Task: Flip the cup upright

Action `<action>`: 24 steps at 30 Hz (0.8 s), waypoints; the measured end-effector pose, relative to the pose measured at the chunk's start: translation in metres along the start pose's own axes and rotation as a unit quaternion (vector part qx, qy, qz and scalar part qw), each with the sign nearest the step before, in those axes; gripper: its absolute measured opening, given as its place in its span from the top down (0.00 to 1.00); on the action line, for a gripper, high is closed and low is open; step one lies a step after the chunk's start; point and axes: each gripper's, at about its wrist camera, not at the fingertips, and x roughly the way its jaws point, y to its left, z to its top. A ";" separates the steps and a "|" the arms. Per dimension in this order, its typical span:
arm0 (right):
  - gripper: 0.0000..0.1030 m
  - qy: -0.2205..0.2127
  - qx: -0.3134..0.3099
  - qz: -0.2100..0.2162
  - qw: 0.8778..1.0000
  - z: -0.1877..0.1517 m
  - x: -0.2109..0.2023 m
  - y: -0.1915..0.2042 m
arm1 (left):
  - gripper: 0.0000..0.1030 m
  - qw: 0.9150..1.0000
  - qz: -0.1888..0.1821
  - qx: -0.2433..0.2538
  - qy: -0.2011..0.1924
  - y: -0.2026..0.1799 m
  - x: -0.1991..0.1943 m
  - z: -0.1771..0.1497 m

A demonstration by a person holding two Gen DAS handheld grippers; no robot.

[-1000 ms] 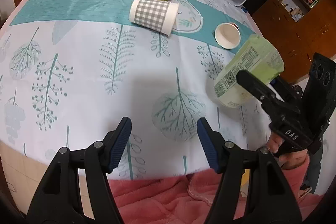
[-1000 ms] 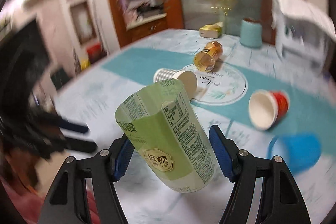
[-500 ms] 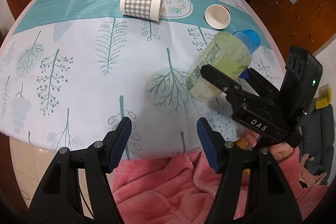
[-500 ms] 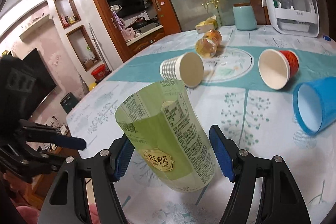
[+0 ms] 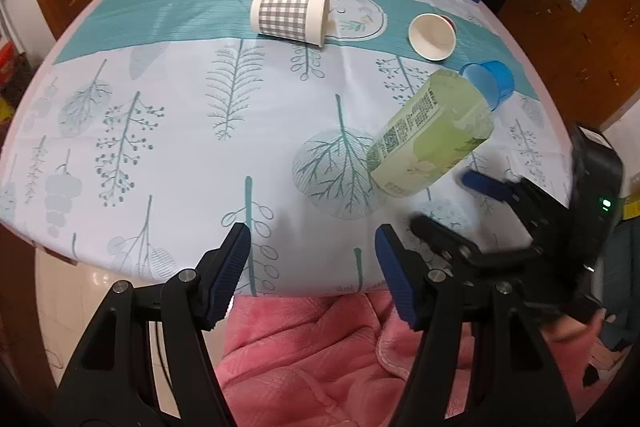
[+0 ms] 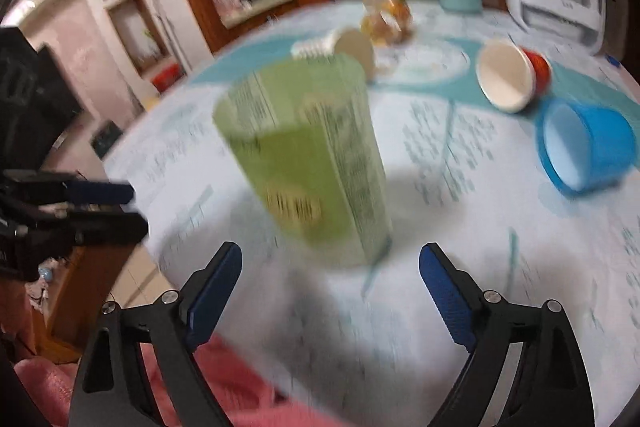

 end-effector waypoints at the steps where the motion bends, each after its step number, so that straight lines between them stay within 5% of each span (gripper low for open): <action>1: 0.10 0.017 0.009 -0.005 1.000 -0.003 -0.003 0.000 | 0.40 1.000 0.004 -0.001 -0.004 -0.002 -0.002 0.000; 6: 0.10 0.083 0.064 0.009 0.994 -0.006 -0.032 -0.005 | 0.40 0.999 0.019 0.000 -0.031 -0.011 -0.017 0.004; 15: 0.10 0.002 0.098 -0.050 0.994 0.016 -0.122 0.000 | 0.40 0.998 0.037 -0.015 -0.055 -0.029 -0.041 0.021; 23: 0.05 -0.031 0.103 -0.086 0.990 0.030 -0.149 0.004 | 0.39 0.996 0.041 -0.003 -0.078 -0.050 -0.054 0.028; 24: 0.05 -0.033 0.102 -0.088 0.990 0.032 -0.150 0.007 | 0.32 0.996 0.042 -0.002 -0.079 -0.051 -0.055 0.029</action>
